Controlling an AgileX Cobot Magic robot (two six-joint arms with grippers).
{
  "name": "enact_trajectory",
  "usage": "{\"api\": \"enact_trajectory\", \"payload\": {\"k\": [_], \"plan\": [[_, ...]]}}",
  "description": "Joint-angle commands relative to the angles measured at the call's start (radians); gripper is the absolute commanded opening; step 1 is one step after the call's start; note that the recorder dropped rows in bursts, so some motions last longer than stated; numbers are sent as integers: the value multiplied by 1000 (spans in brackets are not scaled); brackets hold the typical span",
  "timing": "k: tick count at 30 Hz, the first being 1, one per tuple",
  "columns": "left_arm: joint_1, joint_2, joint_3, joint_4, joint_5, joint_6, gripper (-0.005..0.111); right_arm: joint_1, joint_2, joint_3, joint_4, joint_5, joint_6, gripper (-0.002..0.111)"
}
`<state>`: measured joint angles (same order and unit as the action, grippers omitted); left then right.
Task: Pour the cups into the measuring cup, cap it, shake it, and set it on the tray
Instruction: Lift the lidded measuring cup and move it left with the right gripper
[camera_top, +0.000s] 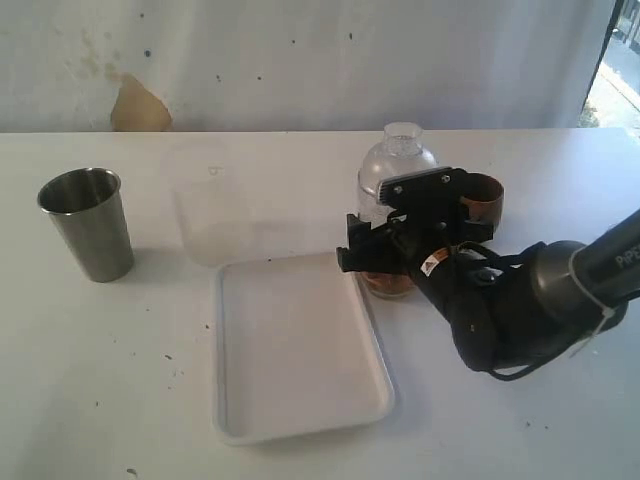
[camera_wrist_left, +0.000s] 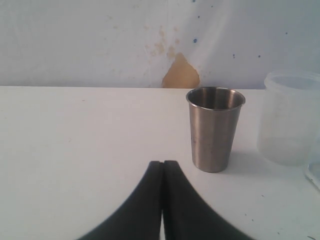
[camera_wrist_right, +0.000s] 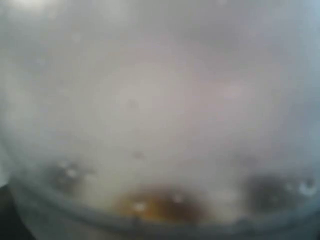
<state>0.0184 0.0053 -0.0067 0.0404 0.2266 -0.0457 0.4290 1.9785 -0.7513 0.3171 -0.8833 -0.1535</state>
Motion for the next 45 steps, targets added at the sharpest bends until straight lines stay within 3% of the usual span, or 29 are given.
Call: {"api": "enact_trajectory", "payload": {"k": [1, 9, 11, 14, 15, 17, 19, 20, 21, 23, 24, 25, 27, 28, 30, 31, 32, 33, 35, 39, 40, 43, 44, 45], "plan": [[-1, -5, 7, -6, -1, -1, 0, 2, -94, -6, -2, -25, -10, 0], [-1, -5, 7, -6, -1, -1, 0, -1, -303, -75, -5, 227, -103, 0], [-1, -5, 7, -6, -1, -1, 0, 6, -343, -131, -131, 400, 51, 0], [-1, -5, 7, -6, -1, -1, 0, 37, -347, -182, -285, 521, 27, 0], [-1, -5, 7, -6, -1, -1, 0, 37, -352, -185, -233, 517, -14, 0], [-1, -5, 7, -6, -1, -1, 0, -21, -369, -173, 73, 398, -25, 0], [-1, -5, 7, -6, -1, -1, 0, -35, -369, -169, -28, 391, 83, 0], [-1, -5, 7, -6, -1, -1, 0, -7, -371, -181, -317, 483, 87, 0], [-1, -5, 7, -6, -1, -1, 0, 10, -371, -191, -366, 552, 67, 0], [-1, -5, 7, -6, -1, -1, 0, 0, -377, -186, -200, 546, -46, 0], [-1, -5, 7, -6, -1, -1, 0, -34, -379, -156, 45, 403, -3, 0], [-1, -5, 7, -6, -1, -1, 0, -36, -377, -143, 45, 343, 63, 0], [-1, -5, 7, -6, -1, -1, 0, -9, -377, -151, -311, 407, 97, 0], [-1, -5, 7, -6, -1, -1, 0, 6, -379, -156, -345, 454, 87, 0], [-1, -5, 7, -6, -1, -1, 0, -26, -381, -138, 11, 387, -23, 0], [-1, -5, 7, -6, -1, -1, 0, -28, -381, -132, -54, 373, -17, 0], [-1, -5, 7, -6, -1, -1, 0, 9, -383, -138, -261, 454, -26, 0], [-1, -5, 7, -6, -1, -1, 0, 28, -389, -133, -266, 469, -56, 0], [-1, -5, 7, -6, -1, -1, 0, -10, -390, -119, 72, 359, -118, 0], [-1, -5, 7, -6, -1, -1, 0, 27, -403, -133, -265, 483, -24, 0], [-1, -5, 7, -6, -1, -1, 0, 32, -409, -133, -234, 487, -67, 0], [-1, -5, 7, -6, -1, -1, 0, -21, -414, -131, 110, 390, -112, 0], [-1, -5, 7, -6, -1, -1, 0, -33, -414, -131, 116, 374, -49, 0], [-1, -5, 7, -6, -1, -1, 0, -30, -414, -131, 8, 379, 8, 0]]}}
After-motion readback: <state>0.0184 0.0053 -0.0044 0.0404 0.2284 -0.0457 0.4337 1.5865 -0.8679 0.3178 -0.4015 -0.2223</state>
